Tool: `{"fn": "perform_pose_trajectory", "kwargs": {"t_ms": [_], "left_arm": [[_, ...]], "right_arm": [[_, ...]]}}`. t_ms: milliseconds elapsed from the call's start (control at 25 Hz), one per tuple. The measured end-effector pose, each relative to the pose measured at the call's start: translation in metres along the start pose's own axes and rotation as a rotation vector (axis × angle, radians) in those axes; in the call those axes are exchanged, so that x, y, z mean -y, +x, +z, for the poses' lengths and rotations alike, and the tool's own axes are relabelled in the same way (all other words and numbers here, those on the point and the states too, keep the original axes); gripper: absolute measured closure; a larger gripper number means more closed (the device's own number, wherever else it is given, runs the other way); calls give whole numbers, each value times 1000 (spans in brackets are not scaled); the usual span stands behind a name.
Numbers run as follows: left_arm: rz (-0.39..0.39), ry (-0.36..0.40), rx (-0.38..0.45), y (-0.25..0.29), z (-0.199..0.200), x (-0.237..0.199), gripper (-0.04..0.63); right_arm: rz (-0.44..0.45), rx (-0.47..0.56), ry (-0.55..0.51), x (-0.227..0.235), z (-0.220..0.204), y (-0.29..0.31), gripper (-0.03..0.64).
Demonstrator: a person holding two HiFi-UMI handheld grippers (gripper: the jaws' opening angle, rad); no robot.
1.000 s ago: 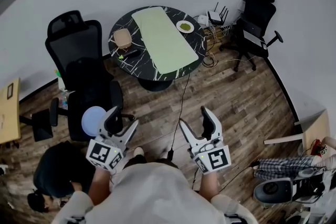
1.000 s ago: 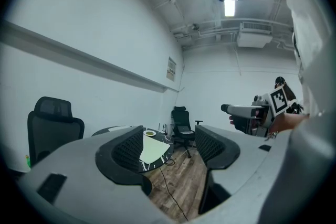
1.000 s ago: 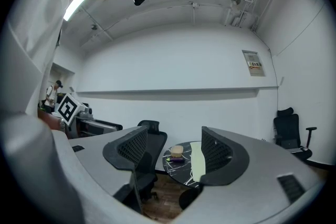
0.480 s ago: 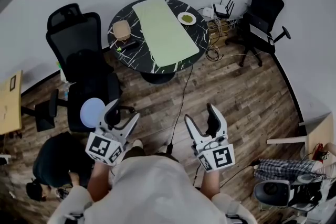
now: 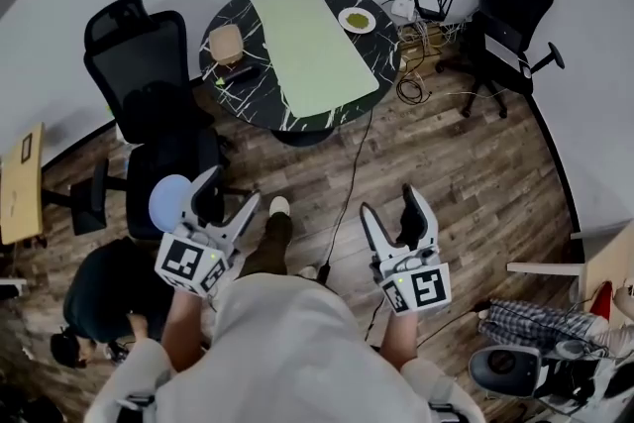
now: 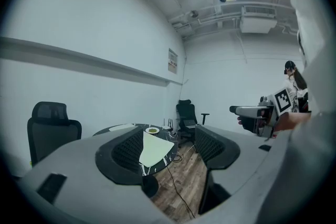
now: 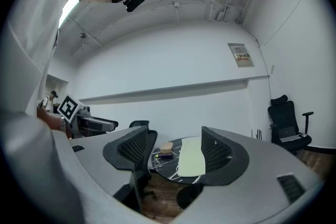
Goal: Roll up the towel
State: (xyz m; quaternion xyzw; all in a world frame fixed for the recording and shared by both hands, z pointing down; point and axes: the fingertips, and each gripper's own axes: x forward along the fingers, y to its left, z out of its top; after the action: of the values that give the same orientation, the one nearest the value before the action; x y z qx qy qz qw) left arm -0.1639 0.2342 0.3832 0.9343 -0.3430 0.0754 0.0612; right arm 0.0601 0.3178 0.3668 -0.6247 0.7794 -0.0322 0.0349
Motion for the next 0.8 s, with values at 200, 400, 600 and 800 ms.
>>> {"fn": "perform_pose_trajectory", "kwargs": {"t_ms": [200,400,600,800], "left_arm": [[-16,-20,-5,51,-5,-28,308],[-69,-41,-27,128,-12,-71,308],[-150,26,-161,205,-38,-107,308],[-270,171,-345,261,-79,-116,309]], "right_arm": [[-18,-28,-8,27,-10,42,331],[-66,-85,-76,71,-16,115,331],[-84,-161,-127,113,-20,196,331],[-78,-264,-199,143,-38,244,331]]}}
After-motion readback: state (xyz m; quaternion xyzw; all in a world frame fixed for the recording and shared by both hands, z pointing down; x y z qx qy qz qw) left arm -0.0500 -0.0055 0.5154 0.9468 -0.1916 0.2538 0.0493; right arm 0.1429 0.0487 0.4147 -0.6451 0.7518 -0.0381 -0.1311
